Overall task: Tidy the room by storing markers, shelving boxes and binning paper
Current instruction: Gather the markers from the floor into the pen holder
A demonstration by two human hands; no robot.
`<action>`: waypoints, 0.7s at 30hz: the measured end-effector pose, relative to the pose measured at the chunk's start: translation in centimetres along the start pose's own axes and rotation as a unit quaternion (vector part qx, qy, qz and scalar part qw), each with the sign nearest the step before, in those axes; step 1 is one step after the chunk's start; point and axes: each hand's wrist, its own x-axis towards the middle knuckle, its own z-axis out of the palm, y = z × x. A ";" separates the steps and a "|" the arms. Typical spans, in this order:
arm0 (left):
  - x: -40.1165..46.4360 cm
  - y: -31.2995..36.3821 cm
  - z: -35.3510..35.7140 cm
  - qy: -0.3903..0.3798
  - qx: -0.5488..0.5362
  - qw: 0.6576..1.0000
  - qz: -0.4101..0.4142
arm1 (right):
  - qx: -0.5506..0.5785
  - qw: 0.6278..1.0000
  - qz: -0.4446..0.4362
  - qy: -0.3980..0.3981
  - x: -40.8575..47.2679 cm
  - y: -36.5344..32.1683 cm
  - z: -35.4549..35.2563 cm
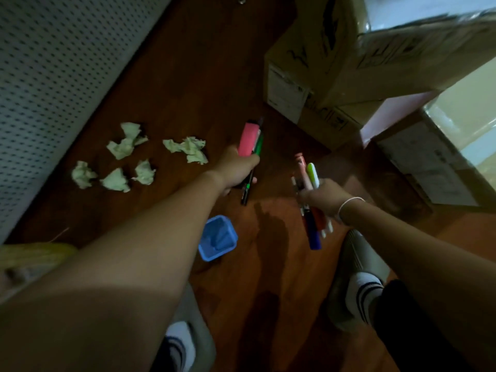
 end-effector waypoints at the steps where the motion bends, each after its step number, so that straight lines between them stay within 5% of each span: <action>1: -1.5 -0.4 -0.7 0.001 -0.011 1.000 -0.010 | 0.015 1.000 0.011 -0.023 -1.4 -0.4 0.9; 7: -9.8 -5.0 -4.1 0.008 -0.071 0.991 -0.110 | 0.063 0.990 0.028 -0.123 -7.6 -2.0 7.1; 12: -13.8 -8.9 -5.3 -0.031 -0.060 0.980 -0.185 | -0.010 0.979 0.073 -0.191 -9.3 -2.8 11.1; 21: -11.9 -11.4 -5.0 -0.102 -0.045 0.957 -0.267 | -0.079 0.963 0.157 -0.205 -6.4 -2.1 15.1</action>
